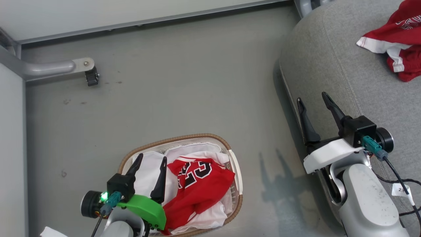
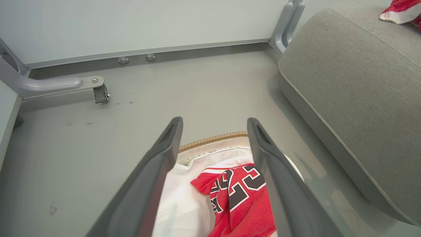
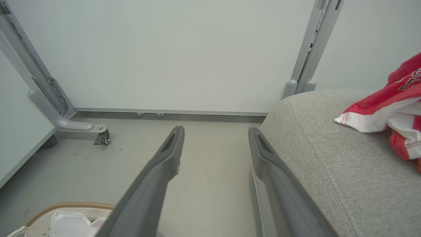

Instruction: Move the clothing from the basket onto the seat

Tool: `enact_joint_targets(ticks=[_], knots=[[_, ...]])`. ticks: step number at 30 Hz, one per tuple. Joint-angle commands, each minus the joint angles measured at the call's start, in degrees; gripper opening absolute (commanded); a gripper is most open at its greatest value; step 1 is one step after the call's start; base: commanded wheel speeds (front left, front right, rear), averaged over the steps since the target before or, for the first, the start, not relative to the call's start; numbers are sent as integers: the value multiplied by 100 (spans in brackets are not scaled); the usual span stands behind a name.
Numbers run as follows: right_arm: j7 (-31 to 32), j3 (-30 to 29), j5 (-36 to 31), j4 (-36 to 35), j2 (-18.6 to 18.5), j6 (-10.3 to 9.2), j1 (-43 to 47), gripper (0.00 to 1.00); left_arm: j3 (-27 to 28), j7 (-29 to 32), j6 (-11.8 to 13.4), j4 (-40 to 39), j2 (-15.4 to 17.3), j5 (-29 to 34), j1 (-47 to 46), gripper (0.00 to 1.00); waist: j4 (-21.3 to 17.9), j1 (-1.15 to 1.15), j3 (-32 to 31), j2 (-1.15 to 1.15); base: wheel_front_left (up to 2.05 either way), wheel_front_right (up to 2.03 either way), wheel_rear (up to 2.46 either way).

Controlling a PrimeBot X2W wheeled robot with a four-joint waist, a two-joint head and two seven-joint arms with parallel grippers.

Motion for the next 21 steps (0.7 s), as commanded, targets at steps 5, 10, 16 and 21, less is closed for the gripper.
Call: enact_joint_targets(ticks=[5, 10, 16, 21], knots=[[-27, 71, 115, -90, -15, -8, -190, 100, -693, 1, 9, 516, 268, -278, -463, 100, -380, 0, 564, 0, 0, 0, 0], [-27, 155, 173, -194, -16, -8, -313, 100, -1111, 1, 9, 877, 400, -548, -797, 100, -472, 0, 902, 0, 0, 0, 0], [-27, 307, 312, -294, -15, -8, -547, 100, -1618, 3, 9, 1324, 583, -891, -1111, 100, -627, 0, 1325, 0, 0, 0, 0], [-27, 461, 414, -365, -14, -8, -753, 100, -1981, 2, 9, 1608, 705, -1254, -1334, 100, -749, 0, 1644, 0, 0, 0, 0]])
